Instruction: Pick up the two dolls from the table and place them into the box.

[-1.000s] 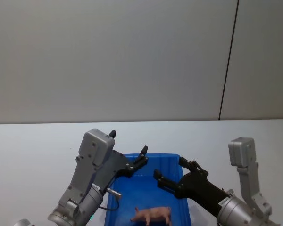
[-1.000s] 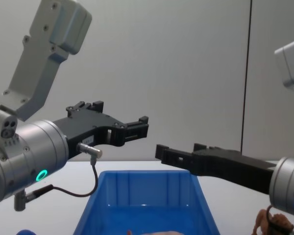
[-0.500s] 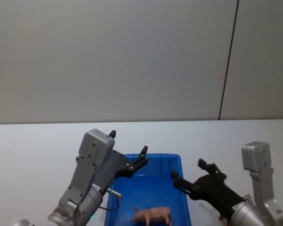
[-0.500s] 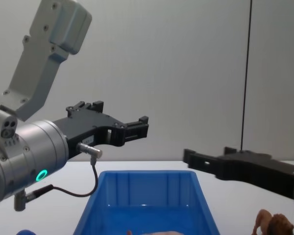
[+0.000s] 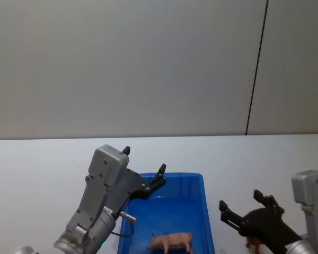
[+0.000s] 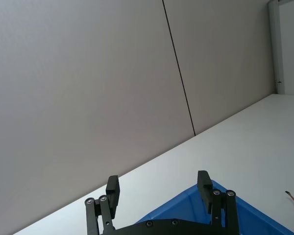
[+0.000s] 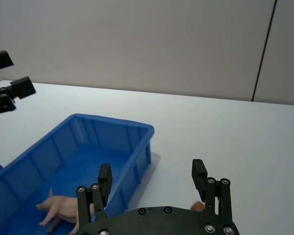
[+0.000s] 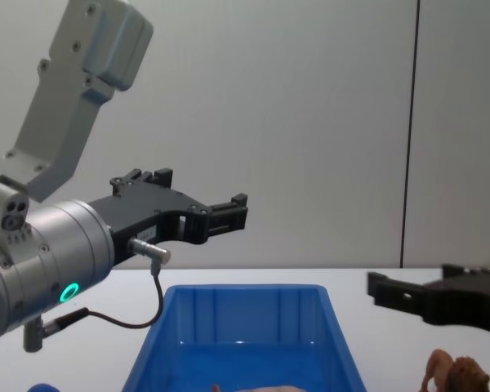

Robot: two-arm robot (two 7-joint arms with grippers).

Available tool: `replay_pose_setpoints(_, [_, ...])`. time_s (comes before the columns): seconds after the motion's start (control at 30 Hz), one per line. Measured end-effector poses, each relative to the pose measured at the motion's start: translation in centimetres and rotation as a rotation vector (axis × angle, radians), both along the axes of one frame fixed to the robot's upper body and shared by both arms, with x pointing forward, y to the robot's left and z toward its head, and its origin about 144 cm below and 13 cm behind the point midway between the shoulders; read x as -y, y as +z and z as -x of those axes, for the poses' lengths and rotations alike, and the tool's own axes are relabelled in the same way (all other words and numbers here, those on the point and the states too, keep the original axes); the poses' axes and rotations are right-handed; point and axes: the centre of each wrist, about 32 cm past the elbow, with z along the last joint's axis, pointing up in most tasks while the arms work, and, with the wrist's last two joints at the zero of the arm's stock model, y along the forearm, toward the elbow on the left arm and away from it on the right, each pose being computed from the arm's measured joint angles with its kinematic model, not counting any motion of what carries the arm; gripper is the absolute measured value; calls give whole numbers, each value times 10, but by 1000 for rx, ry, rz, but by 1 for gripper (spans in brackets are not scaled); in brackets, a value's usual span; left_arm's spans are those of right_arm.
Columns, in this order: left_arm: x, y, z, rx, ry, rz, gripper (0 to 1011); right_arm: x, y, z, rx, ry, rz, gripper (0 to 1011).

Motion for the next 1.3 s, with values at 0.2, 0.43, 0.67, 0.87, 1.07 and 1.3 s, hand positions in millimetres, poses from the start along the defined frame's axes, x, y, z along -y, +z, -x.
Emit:
replay_pose_setpoints(0.2, [0, 0, 0, 0, 0, 0, 1001, 7, -1, 9, -37, -43, 24, 1001])
replay_pose_setpoints(0.43, [0, 0, 0, 0, 0, 0, 1001, 14, -7, 15, -88, -75, 39, 1001])
replay_pose_setpoints(0.67, [0, 0, 0, 0, 0, 0, 1001, 20, -17, 16, -135, -93, 48, 1001])
replay_pose_setpoints(0.87, [0, 0, 0, 0, 0, 0, 1001, 23, -24, 15, -169, -105, 53, 940])
replay_pose_setpoints(1.07, [0, 0, 0, 0, 0, 0, 1001, 25, -29, 14, -191, -114, 56, 790])
replay_pose_setpoints(1.3, [0, 0, 0, 0, 0, 0, 1001, 26, -32, 12, -196, -115, 57, 585])
